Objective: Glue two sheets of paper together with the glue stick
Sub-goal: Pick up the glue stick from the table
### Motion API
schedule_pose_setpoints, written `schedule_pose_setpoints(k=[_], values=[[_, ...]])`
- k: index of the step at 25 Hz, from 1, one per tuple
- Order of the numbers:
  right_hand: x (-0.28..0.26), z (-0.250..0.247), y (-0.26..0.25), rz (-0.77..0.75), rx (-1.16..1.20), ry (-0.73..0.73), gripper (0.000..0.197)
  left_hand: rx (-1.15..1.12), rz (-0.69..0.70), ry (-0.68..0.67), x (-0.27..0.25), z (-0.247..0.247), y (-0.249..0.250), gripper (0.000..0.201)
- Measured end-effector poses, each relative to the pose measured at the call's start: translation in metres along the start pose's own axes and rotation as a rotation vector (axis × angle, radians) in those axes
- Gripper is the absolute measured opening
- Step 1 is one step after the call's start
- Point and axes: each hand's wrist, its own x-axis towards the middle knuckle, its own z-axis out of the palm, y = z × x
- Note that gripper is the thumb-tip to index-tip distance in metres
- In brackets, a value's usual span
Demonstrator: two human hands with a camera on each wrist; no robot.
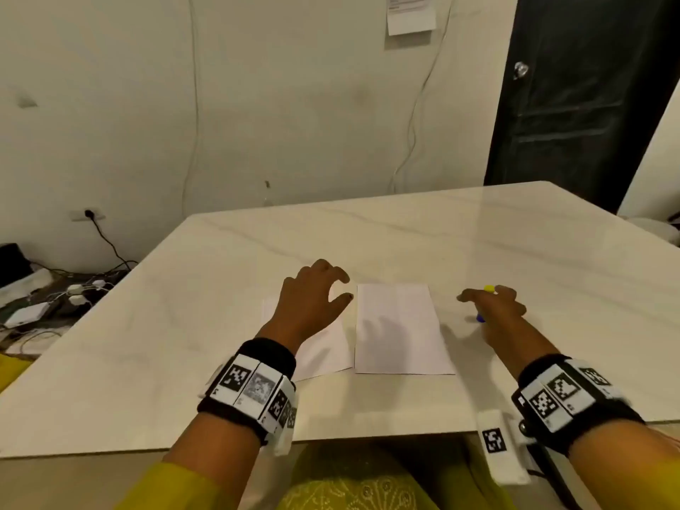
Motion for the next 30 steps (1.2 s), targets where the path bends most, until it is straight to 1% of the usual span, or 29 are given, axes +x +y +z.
schedule_pose_setpoints(k=[2, 5, 6, 8, 9, 10, 12, 13, 15, 16, 18, 19, 21, 23, 26, 29, 30], values=[[0.000, -0.001, 0.003, -0.016, -0.033, 0.010, 0.065, -0.025, 0.008, 0.040, -0.003, 0.001, 0.003, 0.029], [0.022, 0.006, 0.020, -0.079, -0.116, -0.012, 0.046, -0.052, 0.031, 0.087, -0.005, 0.009, 0.003, 0.025], [0.022, 0.008, 0.021, -0.079, -0.143, -0.007, 0.042, -0.067, 0.044, 0.112, -0.004, 0.012, 0.002, 0.023], [0.017, 0.020, 0.012, -0.123, -0.092, 0.036, 0.035, -0.083, 0.074, 0.190, 0.004, 0.018, -0.005, 0.022], [0.014, 0.029, 0.004, -0.164, -0.034, 0.021, 0.029, -0.090, 0.087, 0.218, 0.010, 0.021, -0.008, 0.022], [0.009, 0.041, -0.006, -0.211, 0.024, -0.034, 0.026, -0.092, 0.103, 0.245, 0.017, 0.023, -0.010, 0.023], [-0.003, 0.070, -0.022, -0.321, 0.100, -0.197, 0.021, -0.096, 0.141, 0.292, 0.029, 0.029, -0.011, 0.025], [-0.011, 0.084, -0.029, -0.371, 0.082, -0.275, 0.021, -0.089, 0.156, 0.323, 0.033, 0.033, -0.012, 0.028], [-0.026, 0.103, -0.036, -0.487, -0.035, -0.389, 0.029, -0.052, 0.178, 0.379, 0.037, 0.041, -0.012, 0.036], [-0.030, 0.109, -0.038, -0.549, -0.101, -0.448, 0.028, -0.023, 0.187, 0.399, 0.038, 0.046, -0.014, 0.041], [-0.038, 0.115, -0.040, -0.699, -0.299, -0.568, 0.032, 0.020, 0.178, 0.418, 0.039, 0.052, -0.016, 0.052], [-0.042, 0.115, -0.040, -0.786, -0.438, -0.608, 0.036, 0.010, 0.160, 0.423, 0.040, 0.054, -0.017, 0.055], [-0.047, 0.116, -0.035, -0.919, -0.654, -0.616, 0.041, -0.052, 0.107, 0.446, 0.038, 0.059, -0.015, 0.053], [-0.051, 0.115, -0.030, -0.970, -0.703, -0.582, 0.042, -0.049, 0.083, 0.462, 0.037, 0.062, -0.013, 0.047], [-0.057, 0.111, -0.025, -0.996, -0.688, -0.567, 0.040, 0.028, 0.094, 0.493, 0.039, 0.067, -0.018, 0.036], [-0.059, 0.106, -0.028, -0.953, -0.583, -0.583, 0.038, 0.015, 0.090, 0.526, 0.039, 0.067, -0.019, 0.029], [-0.059, 0.104, -0.030, -0.942, -0.539, -0.594, 0.034, 0.002, 0.087, 0.537, 0.040, 0.067, -0.019, 0.028]])
